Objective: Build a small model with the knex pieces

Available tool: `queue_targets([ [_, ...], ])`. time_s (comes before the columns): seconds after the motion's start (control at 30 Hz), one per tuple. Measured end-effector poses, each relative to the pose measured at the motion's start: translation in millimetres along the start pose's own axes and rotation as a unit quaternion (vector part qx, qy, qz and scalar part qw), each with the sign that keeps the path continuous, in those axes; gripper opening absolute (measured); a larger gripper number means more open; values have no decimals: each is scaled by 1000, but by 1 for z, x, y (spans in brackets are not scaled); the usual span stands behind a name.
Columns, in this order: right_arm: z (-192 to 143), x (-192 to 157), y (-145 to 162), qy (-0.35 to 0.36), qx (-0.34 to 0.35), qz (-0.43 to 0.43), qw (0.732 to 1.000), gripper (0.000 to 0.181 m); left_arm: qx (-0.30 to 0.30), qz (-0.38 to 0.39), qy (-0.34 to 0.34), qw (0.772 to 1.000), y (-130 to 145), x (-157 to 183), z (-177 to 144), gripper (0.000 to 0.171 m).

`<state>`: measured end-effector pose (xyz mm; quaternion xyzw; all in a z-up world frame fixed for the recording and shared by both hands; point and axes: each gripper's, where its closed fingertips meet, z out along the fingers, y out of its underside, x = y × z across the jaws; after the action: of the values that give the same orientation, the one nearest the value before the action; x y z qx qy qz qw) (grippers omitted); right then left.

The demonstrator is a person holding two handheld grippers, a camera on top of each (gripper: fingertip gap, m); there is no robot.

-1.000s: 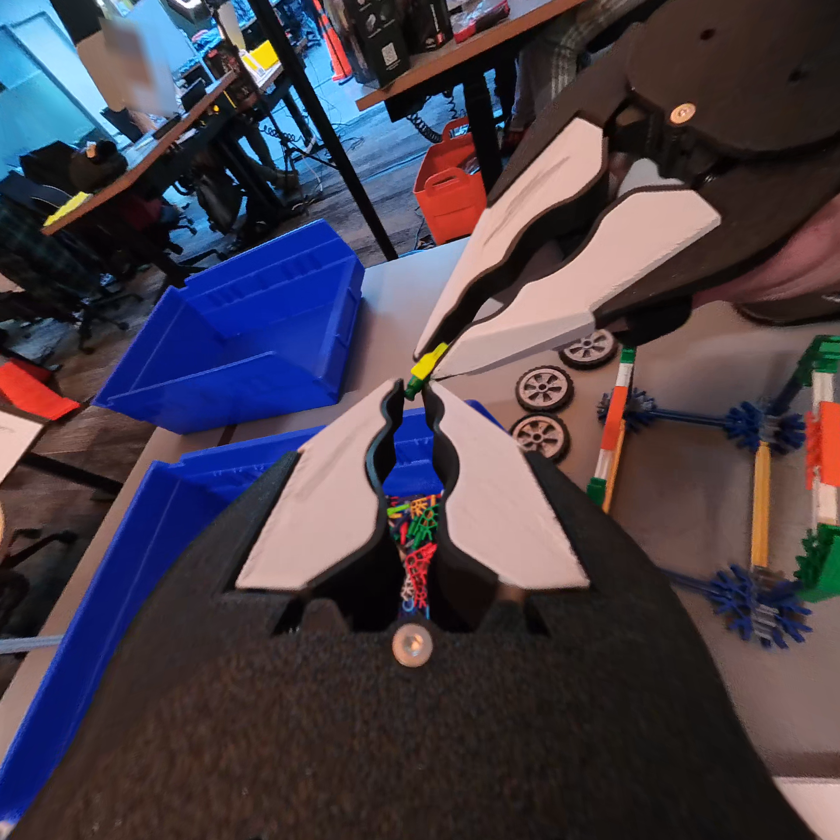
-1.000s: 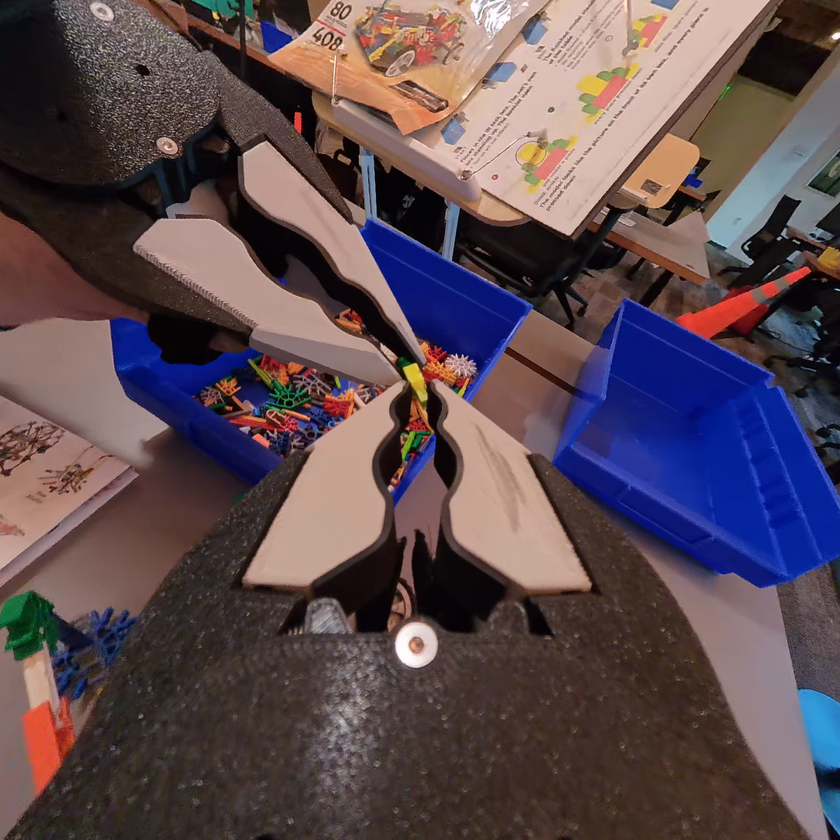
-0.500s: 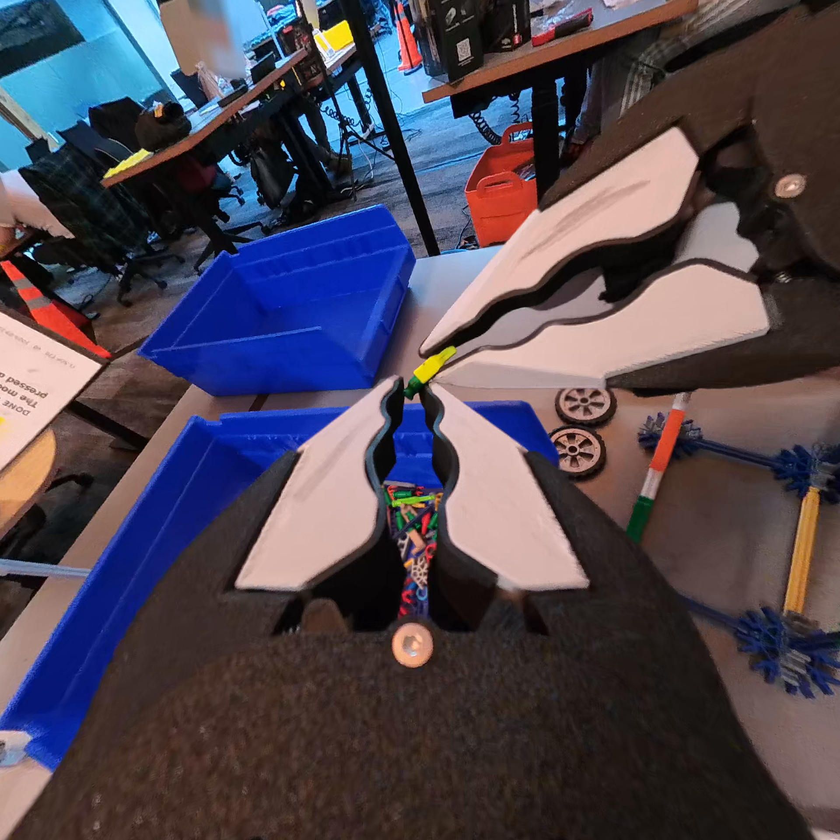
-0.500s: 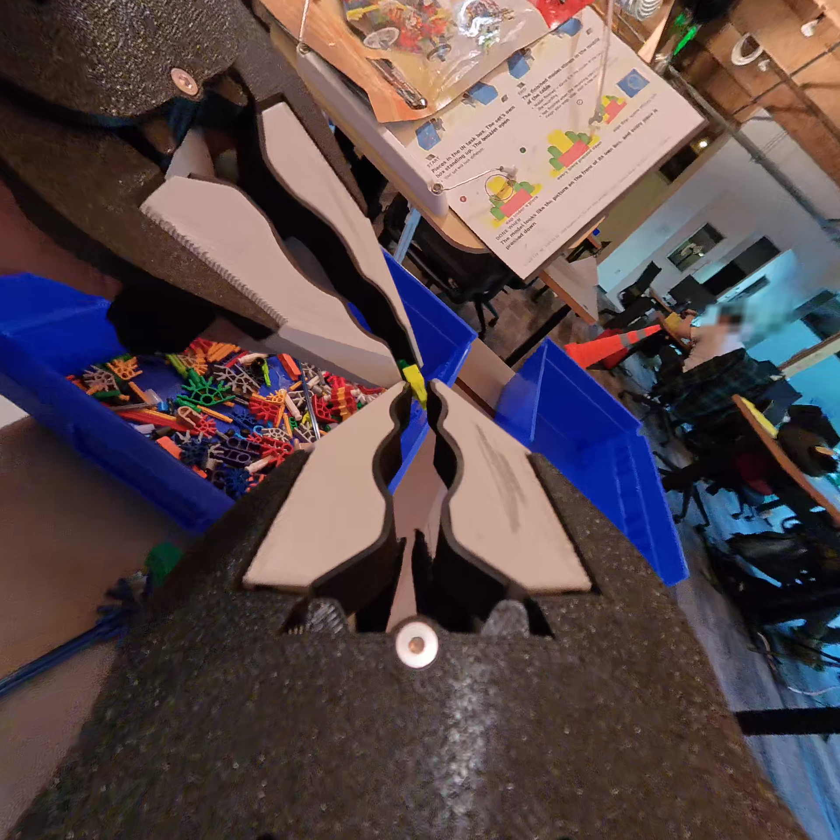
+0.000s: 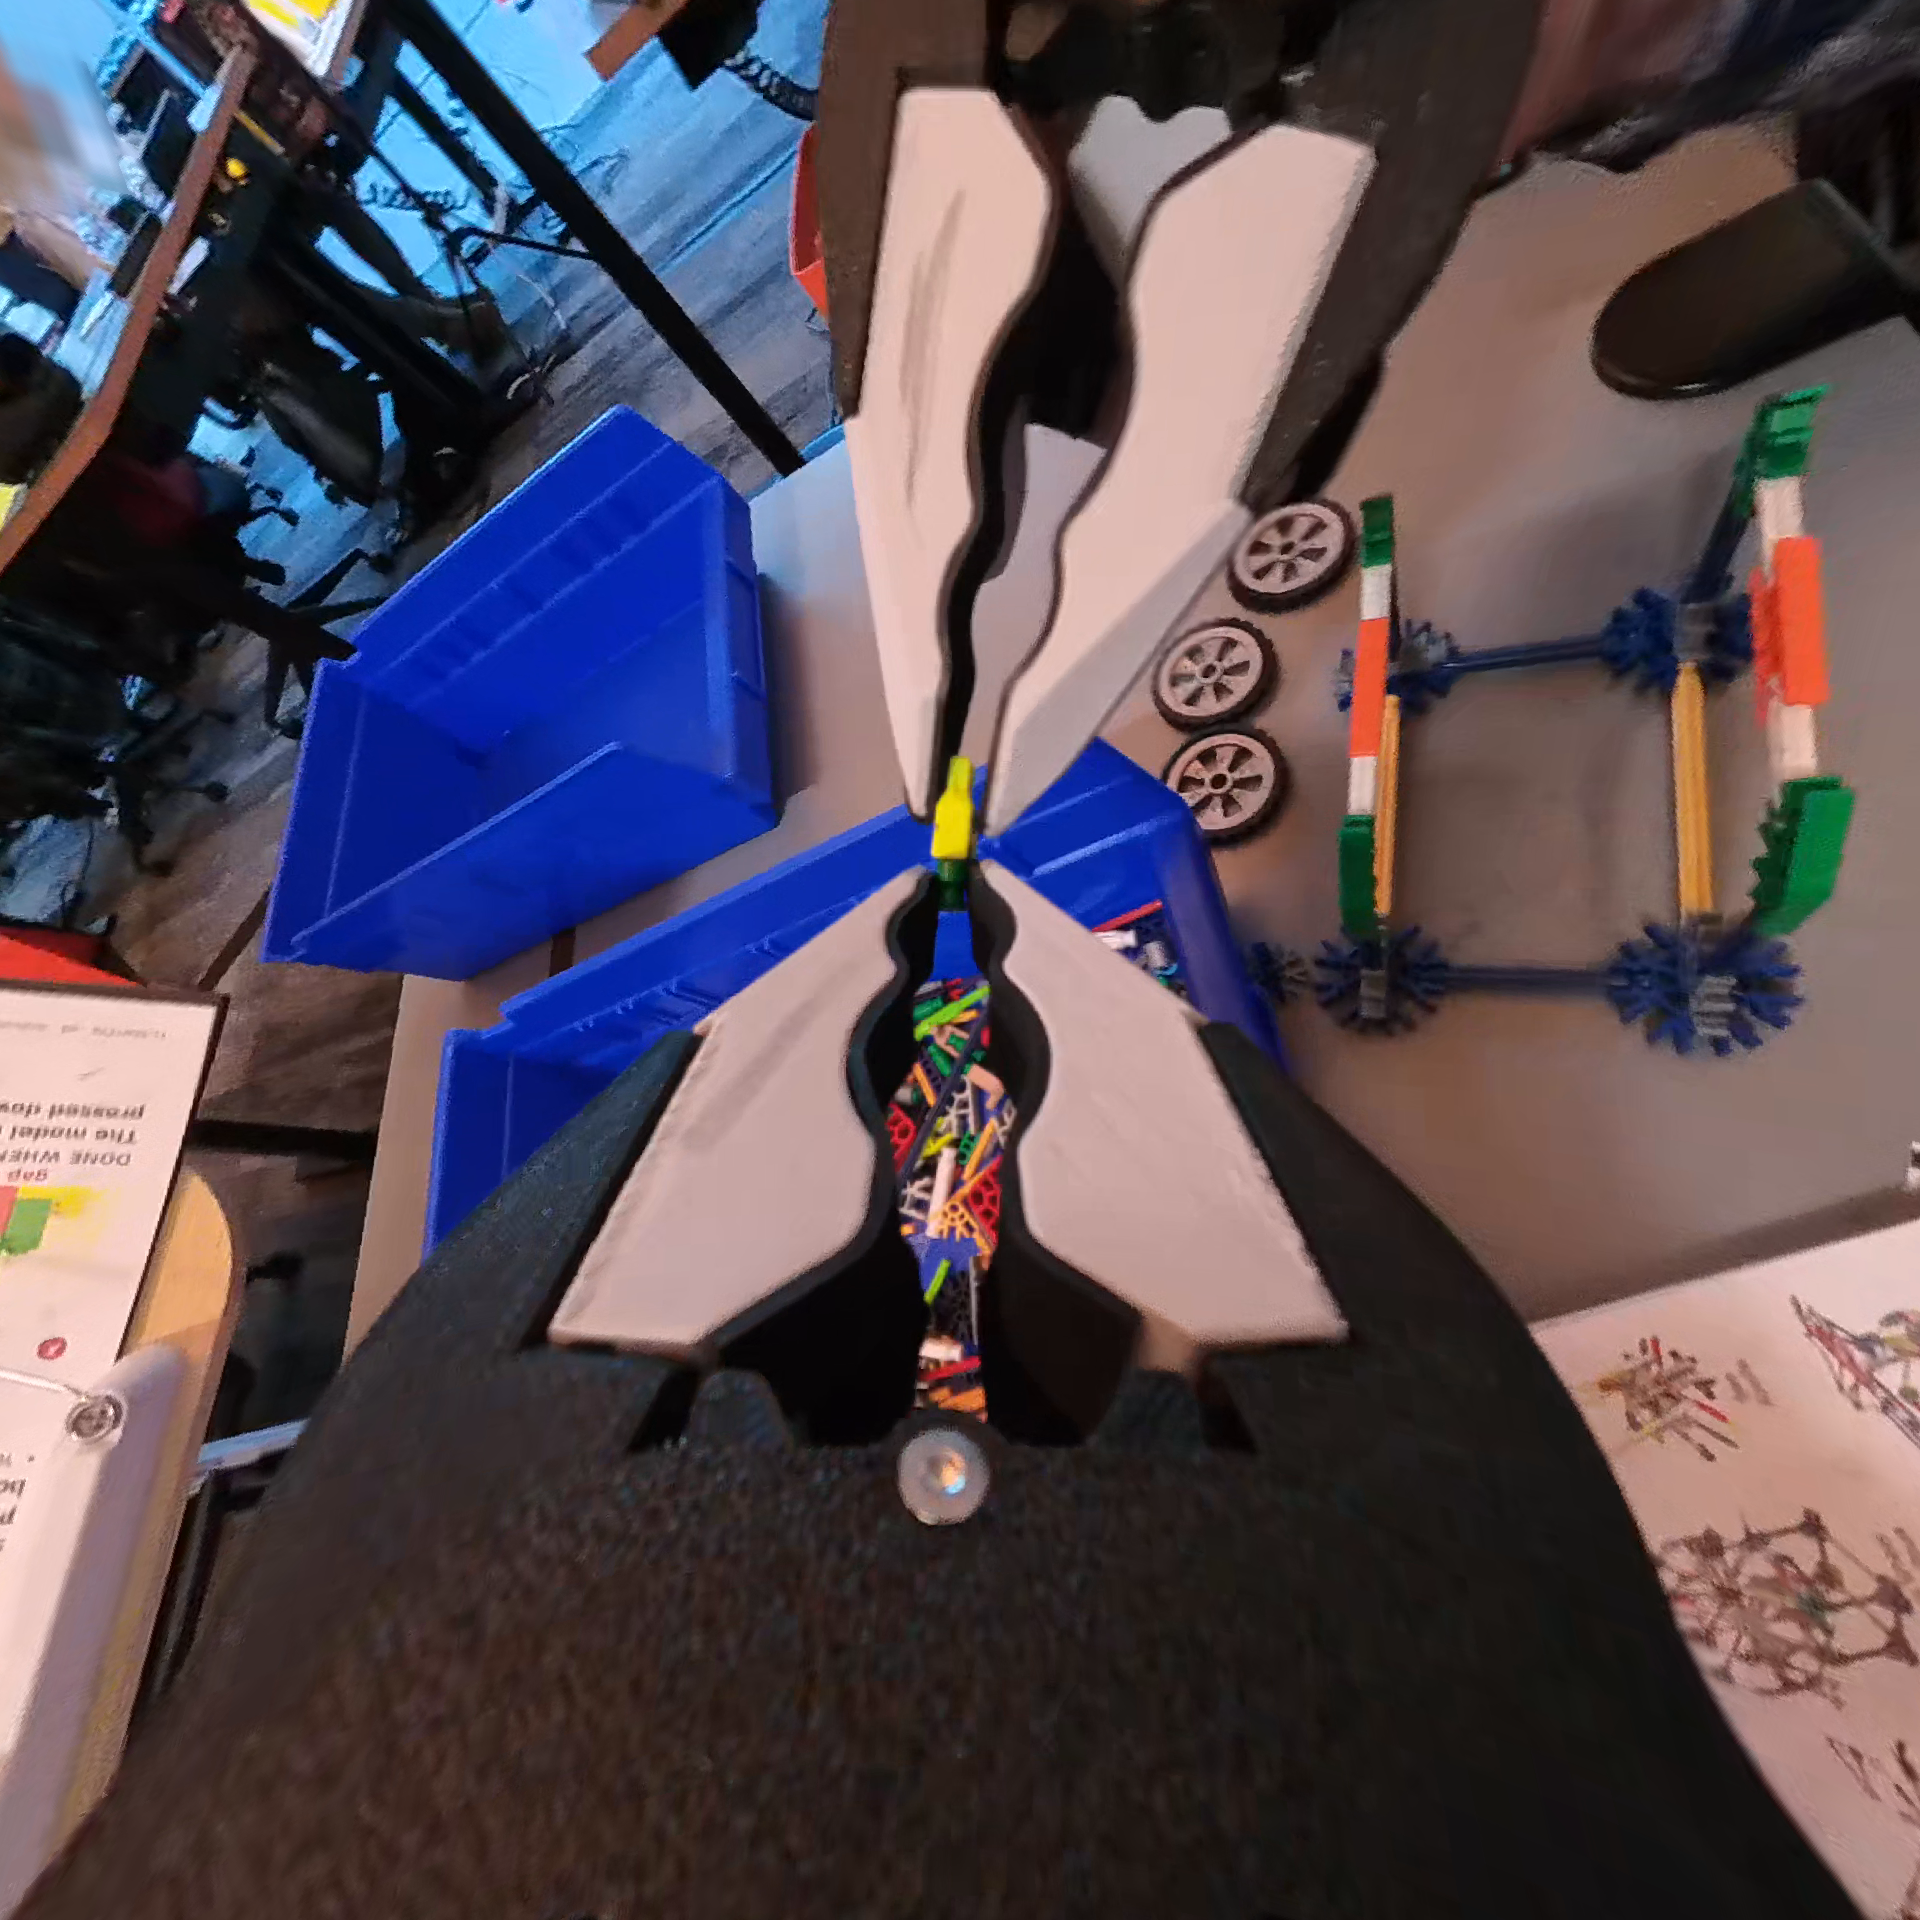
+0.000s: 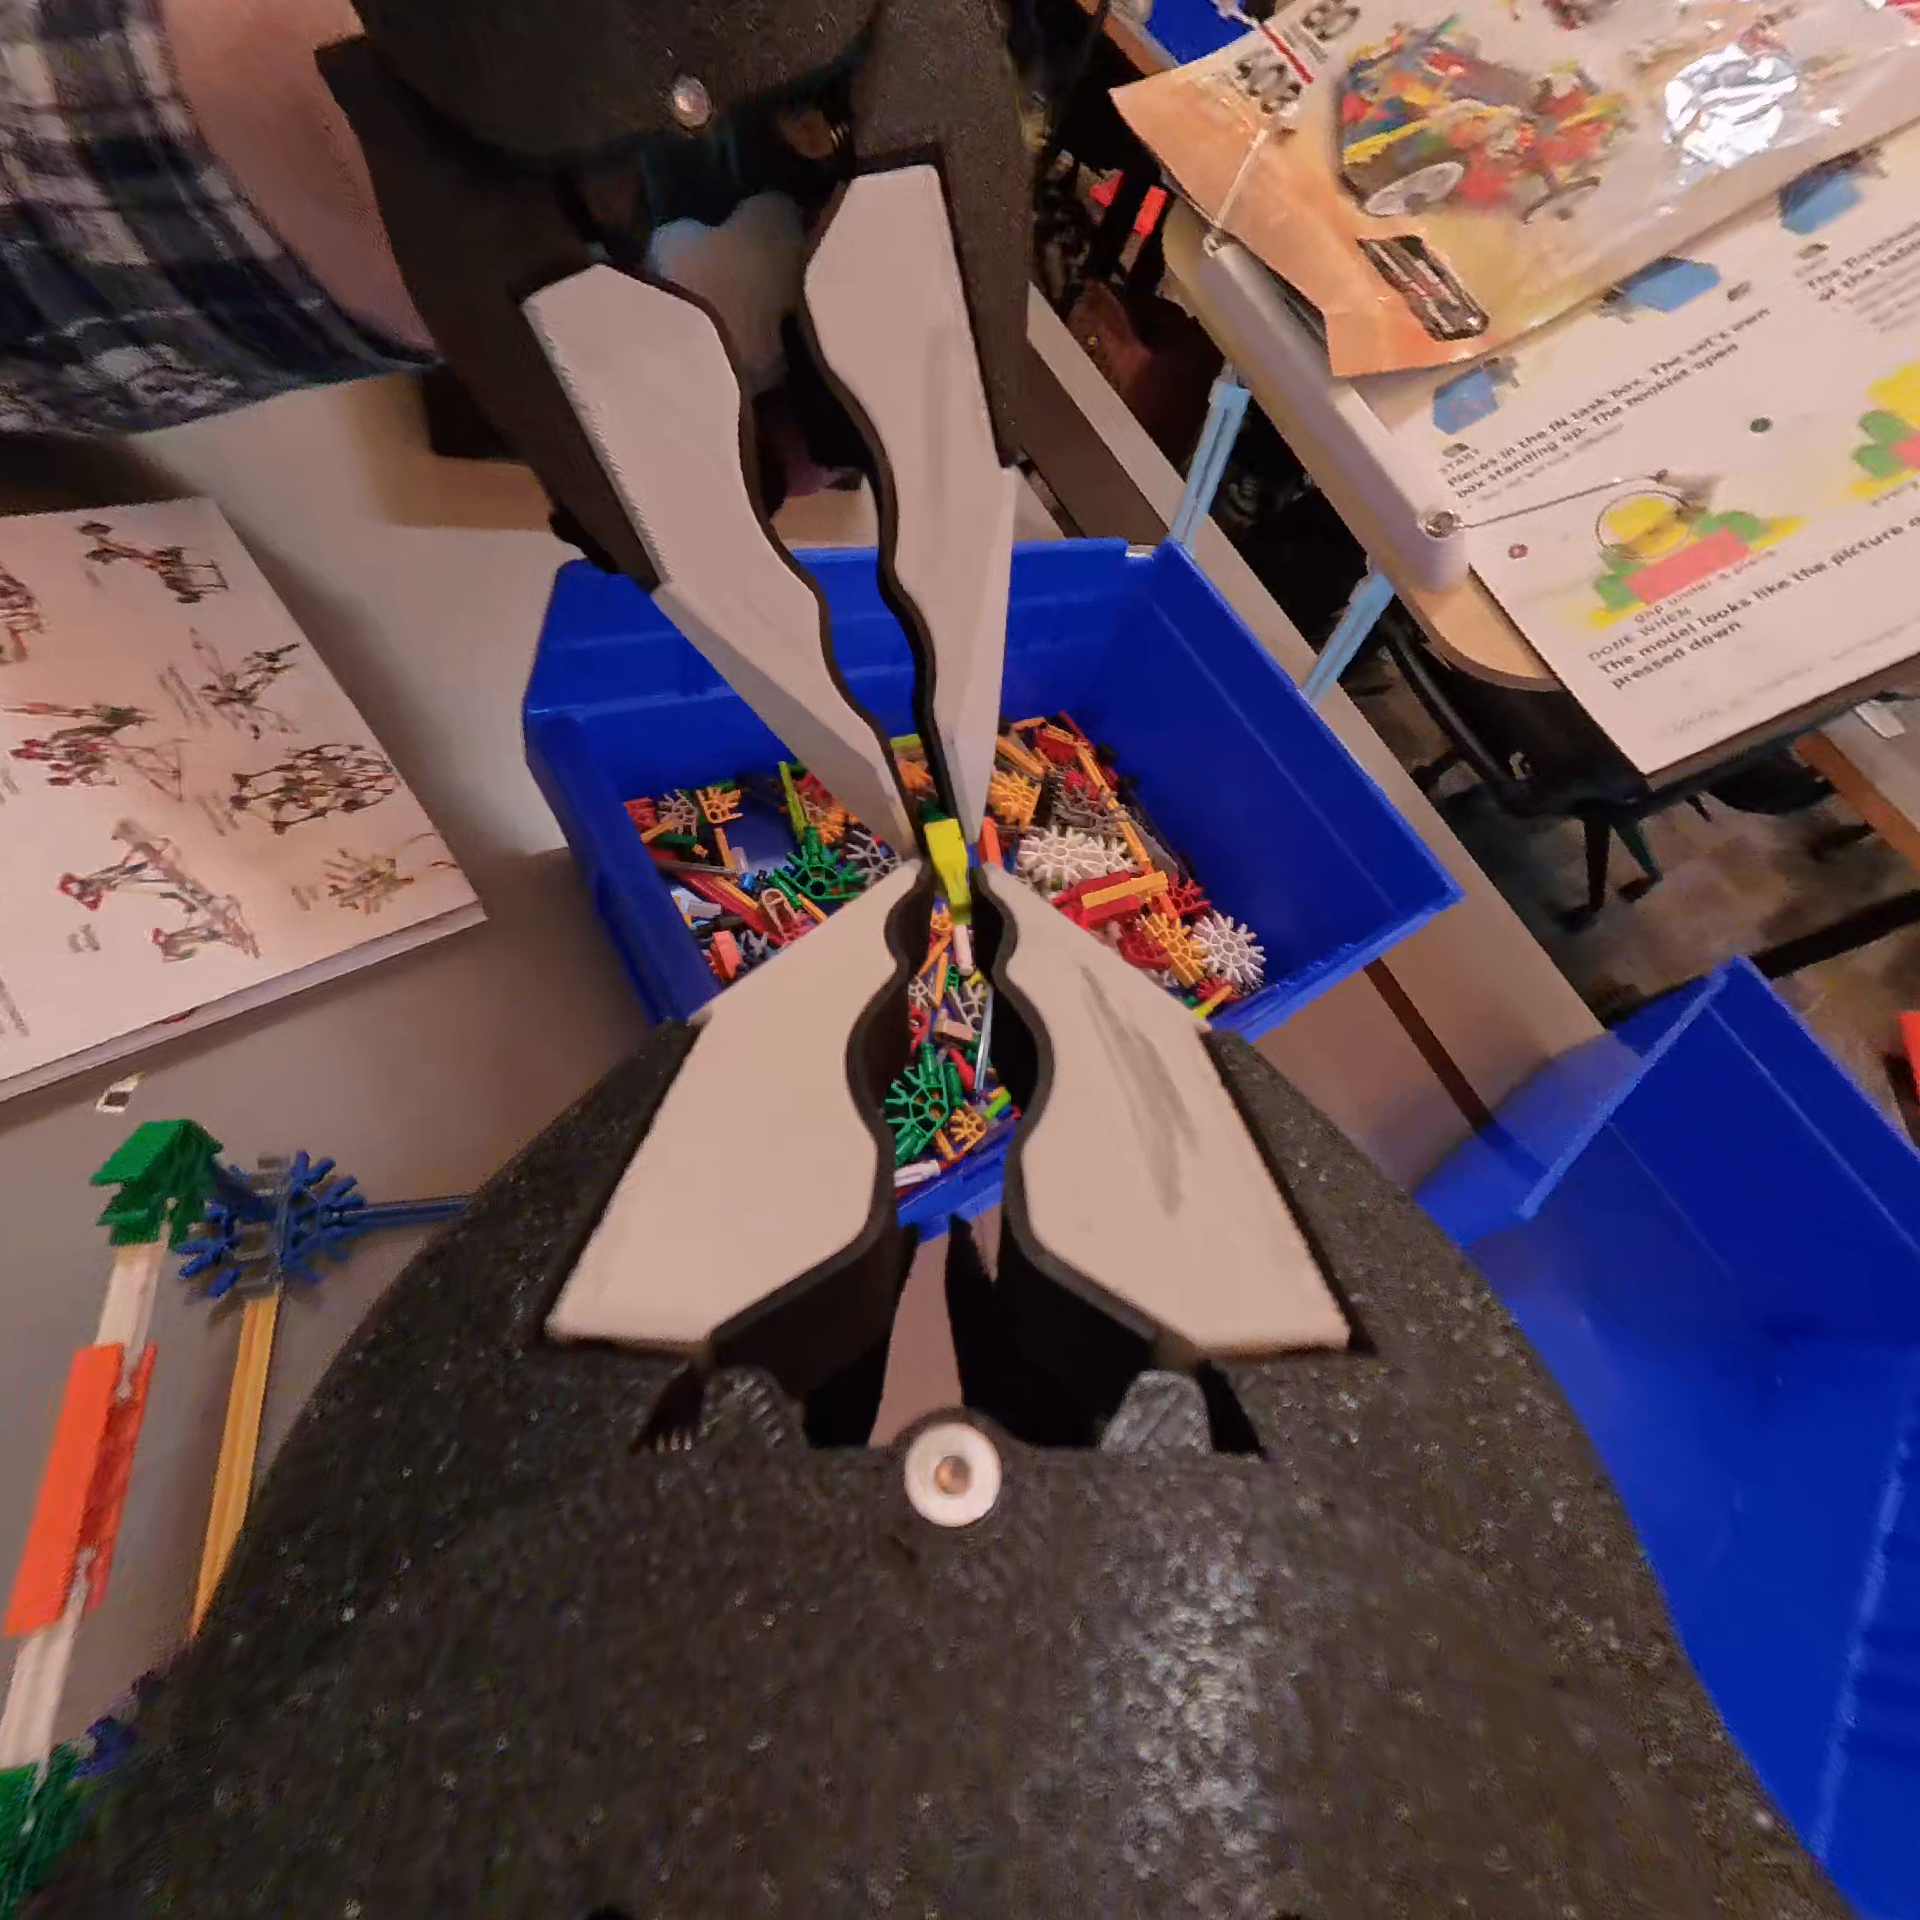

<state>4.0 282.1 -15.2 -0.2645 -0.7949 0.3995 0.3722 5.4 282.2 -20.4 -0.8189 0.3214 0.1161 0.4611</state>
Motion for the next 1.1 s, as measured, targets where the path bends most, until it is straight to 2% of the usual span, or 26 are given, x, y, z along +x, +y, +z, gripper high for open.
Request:
queue_targets([
  [0.33, -5, -8, -3, -50, 17, -6, 999, 3, 10, 30, 30, 999, 1, 8, -7, 4],
  [0.67, -1, -4, -3, -39, 19, 6, 999, 2, 9, 21, 26, 999, 2, 6, -3, 4],
  [1.1, 6, 19, 4, 102, -5, 1, 995, 2, 10, -66, -32, 997, 6, -16, 12, 4],
])
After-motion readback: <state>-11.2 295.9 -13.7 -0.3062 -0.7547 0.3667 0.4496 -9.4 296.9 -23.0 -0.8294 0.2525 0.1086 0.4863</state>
